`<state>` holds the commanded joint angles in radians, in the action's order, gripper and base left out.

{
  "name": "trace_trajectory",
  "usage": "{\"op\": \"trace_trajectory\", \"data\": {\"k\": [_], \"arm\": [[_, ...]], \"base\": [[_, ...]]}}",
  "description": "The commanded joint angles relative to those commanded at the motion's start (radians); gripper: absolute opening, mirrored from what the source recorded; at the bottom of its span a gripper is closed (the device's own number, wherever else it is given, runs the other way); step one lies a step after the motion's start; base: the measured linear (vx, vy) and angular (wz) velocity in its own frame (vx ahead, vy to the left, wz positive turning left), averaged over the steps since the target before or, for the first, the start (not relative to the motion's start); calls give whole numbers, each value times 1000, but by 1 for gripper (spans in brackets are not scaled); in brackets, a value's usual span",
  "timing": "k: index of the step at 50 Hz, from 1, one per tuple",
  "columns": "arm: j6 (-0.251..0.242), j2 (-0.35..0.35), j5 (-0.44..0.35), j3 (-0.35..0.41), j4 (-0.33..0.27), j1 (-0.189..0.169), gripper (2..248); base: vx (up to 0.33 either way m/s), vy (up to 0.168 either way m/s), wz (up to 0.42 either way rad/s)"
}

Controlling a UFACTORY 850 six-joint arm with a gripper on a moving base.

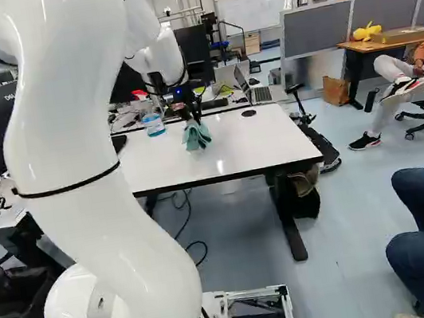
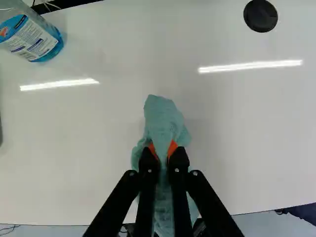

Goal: Clean the table with the green towel

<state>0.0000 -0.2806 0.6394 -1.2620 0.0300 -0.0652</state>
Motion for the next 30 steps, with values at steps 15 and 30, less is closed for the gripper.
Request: {"op": "trace_trajectory", "data": {"k": [15,30], "arm": [[0,-5,-1,-7,0,-50,37],[0,-14,-1,-17,0,-99,37]], "base": [[0,0,0],[0,0,0]]}}
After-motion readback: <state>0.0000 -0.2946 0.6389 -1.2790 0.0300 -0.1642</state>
